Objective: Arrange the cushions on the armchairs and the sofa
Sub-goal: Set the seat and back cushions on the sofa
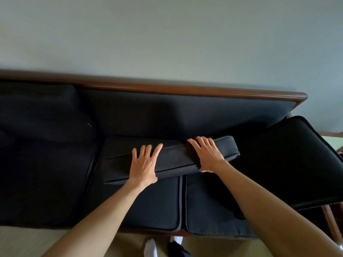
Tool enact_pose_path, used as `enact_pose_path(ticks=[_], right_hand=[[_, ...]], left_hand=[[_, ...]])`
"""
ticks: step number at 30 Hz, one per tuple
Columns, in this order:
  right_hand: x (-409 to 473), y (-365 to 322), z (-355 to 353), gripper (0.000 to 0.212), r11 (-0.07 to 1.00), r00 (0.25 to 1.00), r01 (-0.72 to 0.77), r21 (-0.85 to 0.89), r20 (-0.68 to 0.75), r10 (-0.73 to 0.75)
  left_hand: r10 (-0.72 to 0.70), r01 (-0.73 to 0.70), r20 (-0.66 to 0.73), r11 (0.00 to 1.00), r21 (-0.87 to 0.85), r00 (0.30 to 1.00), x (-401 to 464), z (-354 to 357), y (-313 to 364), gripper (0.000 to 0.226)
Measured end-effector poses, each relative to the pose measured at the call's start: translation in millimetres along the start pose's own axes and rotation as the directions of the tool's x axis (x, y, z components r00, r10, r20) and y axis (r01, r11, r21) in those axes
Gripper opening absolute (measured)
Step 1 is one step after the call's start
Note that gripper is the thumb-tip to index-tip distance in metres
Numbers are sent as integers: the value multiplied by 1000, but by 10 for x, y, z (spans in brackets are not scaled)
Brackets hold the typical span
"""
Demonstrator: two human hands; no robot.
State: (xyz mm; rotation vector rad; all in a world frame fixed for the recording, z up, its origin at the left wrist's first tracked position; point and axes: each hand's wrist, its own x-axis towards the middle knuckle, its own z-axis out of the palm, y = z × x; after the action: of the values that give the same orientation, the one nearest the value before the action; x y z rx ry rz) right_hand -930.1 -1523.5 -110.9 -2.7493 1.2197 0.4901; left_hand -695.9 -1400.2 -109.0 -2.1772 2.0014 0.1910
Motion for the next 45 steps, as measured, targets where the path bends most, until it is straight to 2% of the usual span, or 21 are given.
enact_pose_path(ticks=[2,4,9,15,22,33,42,45], right_hand=[[70,48,-37,109,1000,999,-27,9,-34,27],[137,12,-136,99,999,998,-39,23,-40,40],[343,-194,-446,95,998,997,-32,56,-70,36],[816,-555,-806,95,990,990,-88,107,-98,98],[1471,-978,-1004,90,978,981,-165,132,-81,176],[2156,-1160,-969,91,971,983,-177,159,-23,183],[2339,-1031,-948,110,971,980,-193,142,-13,196],[2394,-987,-914,119,962,971,-230,144,-26,236]], left_hand=[[-5,5,11,1000,13,1000,121,-60,-23,123],[0,1,43,1000,-21,999,214,-170,-113,113],[19,-14,87,998,-59,996,349,-449,-568,108],[109,-108,50,994,-15,993,738,-798,-1317,108],[149,-151,56,988,23,987,1269,-771,-2063,104],[180,-175,85,983,-57,980,1713,-439,-2594,104],[226,-215,132,972,-92,965,2026,-490,-2702,114],[218,-208,99,973,-101,971,2122,-504,-2714,115]])
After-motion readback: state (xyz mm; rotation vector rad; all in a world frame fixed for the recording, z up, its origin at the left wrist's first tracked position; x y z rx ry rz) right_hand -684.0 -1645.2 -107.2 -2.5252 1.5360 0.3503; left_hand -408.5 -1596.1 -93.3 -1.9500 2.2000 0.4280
